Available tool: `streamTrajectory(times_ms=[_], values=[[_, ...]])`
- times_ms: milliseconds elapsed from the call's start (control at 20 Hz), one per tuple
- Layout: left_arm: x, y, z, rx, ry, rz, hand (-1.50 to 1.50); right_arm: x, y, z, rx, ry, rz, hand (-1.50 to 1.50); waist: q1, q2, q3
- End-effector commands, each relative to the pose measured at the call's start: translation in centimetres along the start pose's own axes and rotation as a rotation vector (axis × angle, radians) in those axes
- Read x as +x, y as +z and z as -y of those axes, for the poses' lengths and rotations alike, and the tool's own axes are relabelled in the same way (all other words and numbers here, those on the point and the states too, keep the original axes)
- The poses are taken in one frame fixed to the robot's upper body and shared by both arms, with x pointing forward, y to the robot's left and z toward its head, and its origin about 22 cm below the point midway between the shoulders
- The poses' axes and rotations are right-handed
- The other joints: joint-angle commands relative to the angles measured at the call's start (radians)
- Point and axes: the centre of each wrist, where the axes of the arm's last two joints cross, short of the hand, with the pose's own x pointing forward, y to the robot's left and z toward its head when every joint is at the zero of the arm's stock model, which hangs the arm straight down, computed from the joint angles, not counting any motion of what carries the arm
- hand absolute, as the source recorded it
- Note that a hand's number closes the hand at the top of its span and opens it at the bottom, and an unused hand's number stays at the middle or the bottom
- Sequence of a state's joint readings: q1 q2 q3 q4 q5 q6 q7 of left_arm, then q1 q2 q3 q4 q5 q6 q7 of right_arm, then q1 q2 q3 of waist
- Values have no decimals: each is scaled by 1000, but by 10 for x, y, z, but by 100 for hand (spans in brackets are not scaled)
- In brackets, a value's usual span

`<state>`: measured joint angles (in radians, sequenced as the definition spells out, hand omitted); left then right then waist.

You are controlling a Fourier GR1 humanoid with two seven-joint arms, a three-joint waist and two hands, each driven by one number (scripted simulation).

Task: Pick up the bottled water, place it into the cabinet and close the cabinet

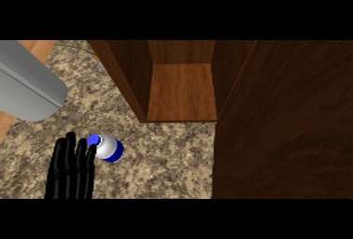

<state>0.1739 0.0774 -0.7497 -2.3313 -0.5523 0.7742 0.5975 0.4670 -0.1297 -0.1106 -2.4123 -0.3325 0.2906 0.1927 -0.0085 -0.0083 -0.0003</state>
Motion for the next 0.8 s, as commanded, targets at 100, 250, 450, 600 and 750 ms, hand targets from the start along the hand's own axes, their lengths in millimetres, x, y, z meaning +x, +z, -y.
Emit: streamTrajectory(times_ms=[100,250,450,600,750], values=[[6,3,-27,78,-10,-20,-150,45,26,-14,41,-88,88,-150,-8,1,-1],[-14,-8,-29,94,-44,-47,-150,35,20,1,44,-89,96,-150,-8,5,-2],[-24,-18,-46,107,-78,-57,-150,37,26,-12,47,-99,115,-150,-12,3,-4],[-38,-18,-59,92,-100,-74,-150,30,25,5,48,-76,90,-150,-2,3,-4],[-72,-34,-55,102,-156,-57,-150,35,27,-3,60,-99,93,-150,-13,5,-4]])
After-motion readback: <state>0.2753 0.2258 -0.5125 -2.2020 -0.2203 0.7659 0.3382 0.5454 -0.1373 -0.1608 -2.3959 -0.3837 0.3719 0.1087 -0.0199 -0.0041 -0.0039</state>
